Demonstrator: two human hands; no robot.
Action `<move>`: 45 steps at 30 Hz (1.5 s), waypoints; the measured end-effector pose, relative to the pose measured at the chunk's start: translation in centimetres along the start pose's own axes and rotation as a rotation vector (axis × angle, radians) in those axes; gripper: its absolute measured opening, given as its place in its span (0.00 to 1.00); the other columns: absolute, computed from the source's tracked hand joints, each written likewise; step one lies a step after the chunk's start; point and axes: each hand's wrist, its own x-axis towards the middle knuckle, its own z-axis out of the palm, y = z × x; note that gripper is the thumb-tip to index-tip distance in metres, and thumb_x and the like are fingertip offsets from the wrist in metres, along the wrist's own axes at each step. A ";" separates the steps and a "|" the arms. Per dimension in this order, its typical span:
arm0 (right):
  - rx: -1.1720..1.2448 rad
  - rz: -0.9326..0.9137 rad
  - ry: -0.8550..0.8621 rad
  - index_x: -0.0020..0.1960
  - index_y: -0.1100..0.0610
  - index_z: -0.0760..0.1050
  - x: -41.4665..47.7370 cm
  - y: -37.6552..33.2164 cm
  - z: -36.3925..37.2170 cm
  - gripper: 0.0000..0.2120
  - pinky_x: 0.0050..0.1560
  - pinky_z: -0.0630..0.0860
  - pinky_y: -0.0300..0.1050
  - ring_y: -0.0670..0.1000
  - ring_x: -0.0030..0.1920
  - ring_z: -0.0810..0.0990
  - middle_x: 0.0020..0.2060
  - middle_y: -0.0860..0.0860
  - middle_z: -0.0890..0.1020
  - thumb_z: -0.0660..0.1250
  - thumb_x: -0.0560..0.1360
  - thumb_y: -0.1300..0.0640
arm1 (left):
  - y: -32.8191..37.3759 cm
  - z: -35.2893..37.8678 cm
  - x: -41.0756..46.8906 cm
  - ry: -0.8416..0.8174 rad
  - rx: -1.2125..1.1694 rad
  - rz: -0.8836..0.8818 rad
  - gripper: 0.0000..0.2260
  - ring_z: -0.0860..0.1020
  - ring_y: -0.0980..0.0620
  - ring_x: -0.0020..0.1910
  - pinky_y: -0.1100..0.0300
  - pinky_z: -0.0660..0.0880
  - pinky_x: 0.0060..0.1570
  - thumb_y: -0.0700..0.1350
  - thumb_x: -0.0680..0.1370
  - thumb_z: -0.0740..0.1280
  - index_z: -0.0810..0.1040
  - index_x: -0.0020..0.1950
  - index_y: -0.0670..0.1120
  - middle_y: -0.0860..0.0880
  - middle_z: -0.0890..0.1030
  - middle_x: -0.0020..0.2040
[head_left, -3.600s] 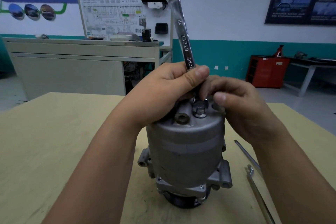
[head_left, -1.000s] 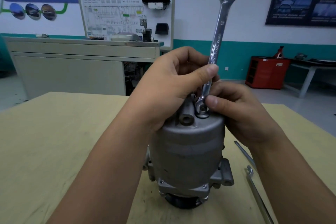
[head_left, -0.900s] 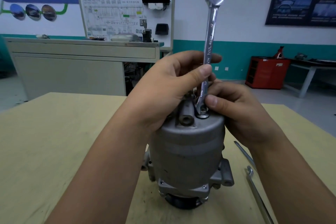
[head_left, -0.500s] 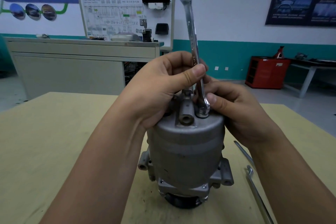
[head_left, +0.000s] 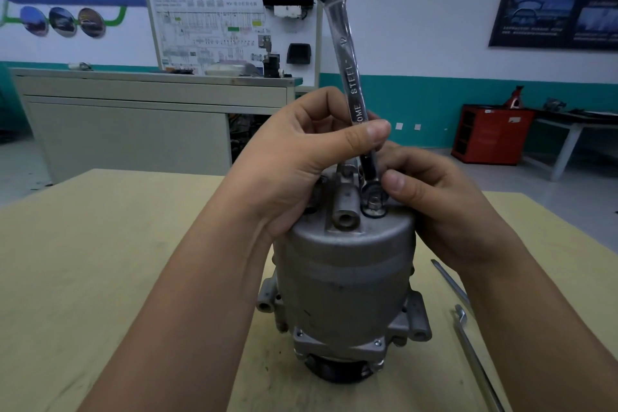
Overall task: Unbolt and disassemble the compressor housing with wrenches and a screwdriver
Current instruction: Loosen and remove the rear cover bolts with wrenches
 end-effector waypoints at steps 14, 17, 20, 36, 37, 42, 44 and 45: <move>0.050 0.026 0.024 0.37 0.51 0.82 0.0 0.0 0.2 0.12 0.50 0.73 0.41 0.49 0.46 0.76 0.42 0.51 0.77 0.75 0.63 0.43 | 0.5 -0.2 -0.4 -0.204 -0.128 -0.010 0.10 0.81 0.58 0.39 0.67 0.76 0.41 0.46 0.65 0.69 0.85 0.44 0.47 0.51 0.83 0.36; 0.047 0.031 0.029 0.39 0.53 0.82 0.0 0.0 0.2 0.13 0.48 0.74 0.38 0.47 0.45 0.78 0.40 0.49 0.79 0.74 0.64 0.43 | 0.5 0.1 -0.4 -0.170 -0.095 0.005 0.08 0.81 0.59 0.36 0.68 0.76 0.38 0.47 0.62 0.71 0.85 0.38 0.47 0.52 0.83 0.33; 0.025 0.039 0.031 0.43 0.52 0.83 0.0 -0.1 0.3 0.16 0.49 0.76 0.40 0.49 0.47 0.79 0.42 0.49 0.81 0.74 0.64 0.41 | 0.5 0.4 -0.5 -0.149 -0.046 0.025 0.06 0.80 0.59 0.34 0.67 0.76 0.36 0.47 0.58 0.73 0.84 0.33 0.48 0.52 0.82 0.31; 0.015 0.042 0.020 0.43 0.57 0.83 -0.1 0.0 0.2 0.22 0.54 0.74 0.50 0.59 0.53 0.77 0.47 0.63 0.78 0.78 0.59 0.41 | 0.4 1.1 -0.5 -0.156 -0.088 0.026 0.08 0.81 0.56 0.34 0.65 0.78 0.38 0.44 0.60 0.74 0.76 0.34 0.44 0.50 0.83 0.32; 0.033 0.041 0.013 0.44 0.57 0.83 -0.1 0.0 0.2 0.22 0.54 0.74 0.49 0.58 0.53 0.78 0.48 0.59 0.80 0.78 0.59 0.42 | 0.5 1.1 -0.5 -0.172 -0.107 0.027 0.06 0.82 0.57 0.34 0.65 0.78 0.38 0.44 0.60 0.73 0.78 0.32 0.47 0.51 0.83 0.33; 0.090 0.040 -0.009 0.45 0.53 0.84 0.0 -0.2 0.3 0.20 0.50 0.76 0.41 0.50 0.53 0.81 0.47 0.47 0.83 0.78 0.59 0.42 | 0.5 1.3 -0.4 -0.147 -0.049 0.039 0.10 0.82 0.57 0.34 0.65 0.78 0.37 0.37 0.66 0.72 0.79 0.29 0.50 0.52 0.83 0.32; 0.091 0.042 -0.005 0.45 0.53 0.84 0.0 -0.1 0.4 0.19 0.51 0.76 0.40 0.49 0.53 0.81 0.48 0.46 0.84 0.78 0.59 0.43 | 0.5 1.5 -0.5 -0.118 -0.031 0.048 0.11 0.82 0.56 0.34 0.65 0.78 0.36 0.37 0.68 0.70 0.78 0.28 0.50 0.51 0.83 0.31; 0.095 0.041 -0.001 0.46 0.53 0.84 0.0 -0.1 0.3 0.19 0.51 0.76 0.40 0.48 0.53 0.81 0.48 0.46 0.84 0.78 0.60 0.43 | 0.5 1.6 -0.5 -0.106 -0.027 0.053 0.11 0.82 0.56 0.33 0.65 0.77 0.35 0.37 0.68 0.70 0.77 0.28 0.50 0.50 0.83 0.31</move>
